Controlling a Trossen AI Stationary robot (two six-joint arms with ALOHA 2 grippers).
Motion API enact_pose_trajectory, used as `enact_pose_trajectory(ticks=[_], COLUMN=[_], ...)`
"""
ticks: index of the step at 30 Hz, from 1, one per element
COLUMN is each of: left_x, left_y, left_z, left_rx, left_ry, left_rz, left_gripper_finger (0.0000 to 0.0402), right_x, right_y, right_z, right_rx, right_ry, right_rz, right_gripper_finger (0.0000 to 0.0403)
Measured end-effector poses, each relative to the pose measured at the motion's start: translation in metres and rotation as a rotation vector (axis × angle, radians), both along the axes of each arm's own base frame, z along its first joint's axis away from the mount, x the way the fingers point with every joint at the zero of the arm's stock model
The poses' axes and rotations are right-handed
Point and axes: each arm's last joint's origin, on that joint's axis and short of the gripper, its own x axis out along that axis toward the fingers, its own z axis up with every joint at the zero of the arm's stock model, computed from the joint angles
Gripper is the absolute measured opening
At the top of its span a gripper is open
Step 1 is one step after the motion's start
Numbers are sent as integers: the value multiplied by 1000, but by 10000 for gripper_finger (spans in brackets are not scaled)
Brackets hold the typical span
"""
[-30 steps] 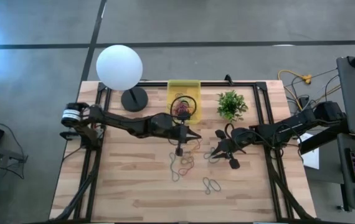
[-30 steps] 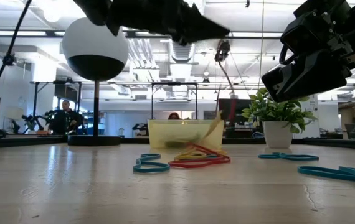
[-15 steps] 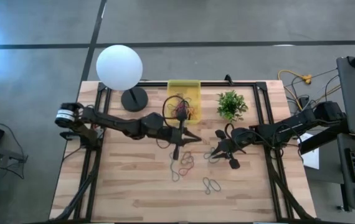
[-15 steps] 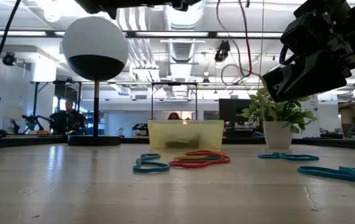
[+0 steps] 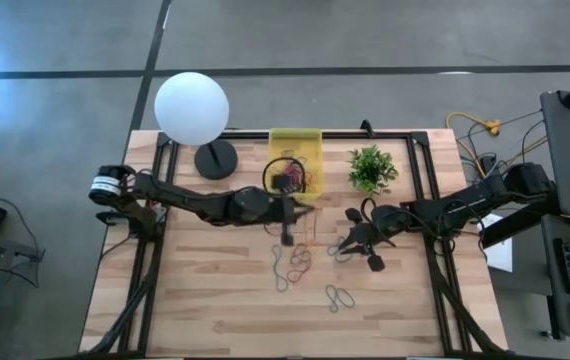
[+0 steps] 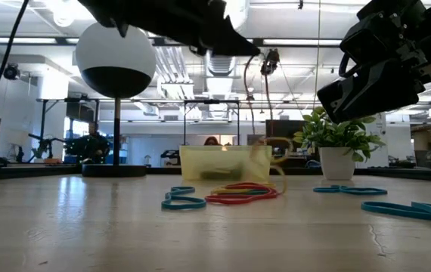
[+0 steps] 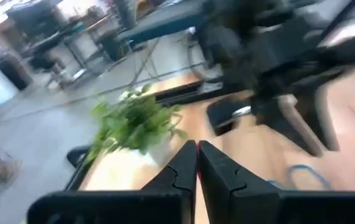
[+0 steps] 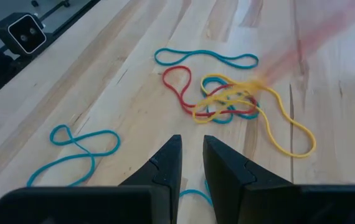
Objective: Pick and place rubber bands into bin
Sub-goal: Put the red rubber band into the yellow bin
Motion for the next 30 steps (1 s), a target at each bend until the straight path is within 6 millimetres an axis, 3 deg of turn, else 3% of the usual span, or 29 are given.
enact_pose_trajectory(ticks=[1, 4, 5, 7, 10, 12, 19, 21, 25, 27, 29, 30], left_x=[0, 3, 4, 5, 8, 7, 4, 3, -1, 0, 1, 1], left_y=[1, -12, -17, -19, -8, -8, -3, -6, -16, -15, -7, -4], left_z=[0, 0, -2, -8, -8, -8, -14, -15, -12, -7, -7, -9], left_rx=[-18, -7, -6, -30, -45, -37, -71, -73, -57, -66, -83, -78], left_ry=[-14, -53, -58, -42, -64, -65, -96, -95, -133, -154, -155, -151], left_rz=[-20, -484, -562, -518, -324, -437, -299, -351, -773, -675, -386, -327], left_gripper_finger=[0, 0, 0, 0, 0, 0, 0, 0, 0, 0, 0, 0], right_x=[0, 0, 0, 0, 0, 0, 0, 0, 0, 0, 0, 0], right_y=[0, 0, 0, 0, 0, 0, 0, 0, 0, 0, 0, 0], right_z=[0, 0, 0, 0, 0, 0, 0, 0, 0, 0, 0, 0], right_rx=[0, 0, 0, -2, 1, 2, 2, 2, 2, 2, 2, 2], right_ry=[-1, -2, -2, -3, 0, 0, 2, 1, 2, 1, 1, 1], right_rz=[0, -1, -1, 1, -1, -2, -2, -2, -2, -2, -2, -2], right_gripper_finger=[57, 57, 57, 57, 57, 57, 57, 57, 57, 57, 57, 57])
